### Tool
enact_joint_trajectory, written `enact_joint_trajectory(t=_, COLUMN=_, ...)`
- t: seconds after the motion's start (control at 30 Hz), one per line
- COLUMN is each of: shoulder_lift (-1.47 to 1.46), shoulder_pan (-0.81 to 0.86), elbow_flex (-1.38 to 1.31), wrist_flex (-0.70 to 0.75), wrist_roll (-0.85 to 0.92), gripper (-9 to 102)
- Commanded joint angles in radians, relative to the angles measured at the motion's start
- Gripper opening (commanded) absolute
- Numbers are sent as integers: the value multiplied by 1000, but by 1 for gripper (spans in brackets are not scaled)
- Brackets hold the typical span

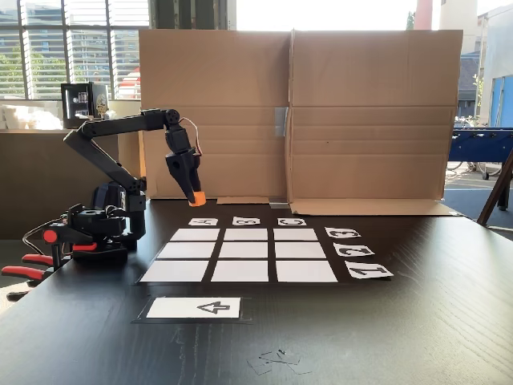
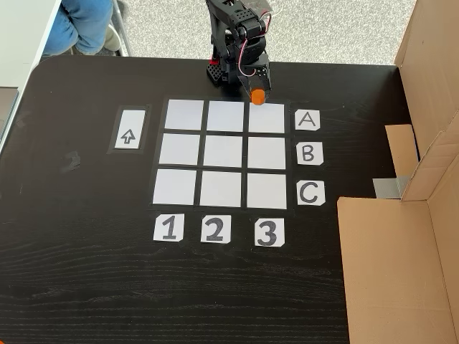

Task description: Pick up the round, orange token and place it in the grid on square A3.

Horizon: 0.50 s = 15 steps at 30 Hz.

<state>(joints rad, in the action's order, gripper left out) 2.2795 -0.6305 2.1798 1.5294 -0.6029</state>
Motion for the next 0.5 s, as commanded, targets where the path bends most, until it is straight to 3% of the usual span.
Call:
enact_joint_trajectory(t=0.0, shoulder_lift=-46, shoulder_pan=-32, elbow_flex=32, wrist_flex=-54, wrist_roll=-18, gripper=0)
enact_joint_trajectory(t=0.47, shoulder_lift=-219, shoulder_pan=-64, elbow_flex=193, wrist_flex=-316, wrist_roll=-64, gripper=0)
